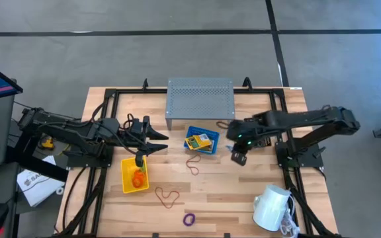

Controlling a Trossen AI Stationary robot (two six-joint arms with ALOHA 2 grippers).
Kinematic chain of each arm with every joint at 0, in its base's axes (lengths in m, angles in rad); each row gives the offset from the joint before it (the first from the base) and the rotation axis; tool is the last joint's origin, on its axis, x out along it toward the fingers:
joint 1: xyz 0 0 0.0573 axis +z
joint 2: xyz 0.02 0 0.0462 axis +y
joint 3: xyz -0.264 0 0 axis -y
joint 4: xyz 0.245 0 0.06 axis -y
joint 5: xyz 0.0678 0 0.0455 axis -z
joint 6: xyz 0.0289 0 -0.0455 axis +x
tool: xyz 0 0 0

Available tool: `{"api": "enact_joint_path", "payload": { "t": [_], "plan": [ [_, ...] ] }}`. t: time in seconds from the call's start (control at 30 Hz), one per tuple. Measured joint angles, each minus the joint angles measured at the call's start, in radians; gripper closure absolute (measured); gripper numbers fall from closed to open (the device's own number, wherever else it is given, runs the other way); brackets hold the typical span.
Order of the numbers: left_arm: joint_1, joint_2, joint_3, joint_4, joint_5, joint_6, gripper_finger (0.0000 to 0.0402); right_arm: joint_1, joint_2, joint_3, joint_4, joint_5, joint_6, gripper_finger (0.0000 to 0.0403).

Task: Pick & Place Office Desk Supplies
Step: Put the blue rubber band into the black bin

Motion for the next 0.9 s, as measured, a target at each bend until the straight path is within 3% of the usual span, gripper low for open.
{"api": "enact_joint_path", "payload": {
  "t": [0.43, 0.67, 0.9],
  "plan": [
    [0.0, 0.0, 0.0, 0.0, -0.001, -0.001, 0.0259, -0.218, -0.204, -0.008, -0.298, 0.102, -0.078, 0.0403],
    [0.0, 0.0, 0.0, 0.0, -0.005, -0.001, 0.0259, -0.4, -0.336, -0.205, -0.289, 0.09, -0.141, 0.0403],
    [0.0, 0.0, 0.0, 0.0, -0.005, -0.001, 0.0259, -0.524, -0.417, -0.39, -0.153, -0.026, -0.155, 0.0403]
  ]
}}
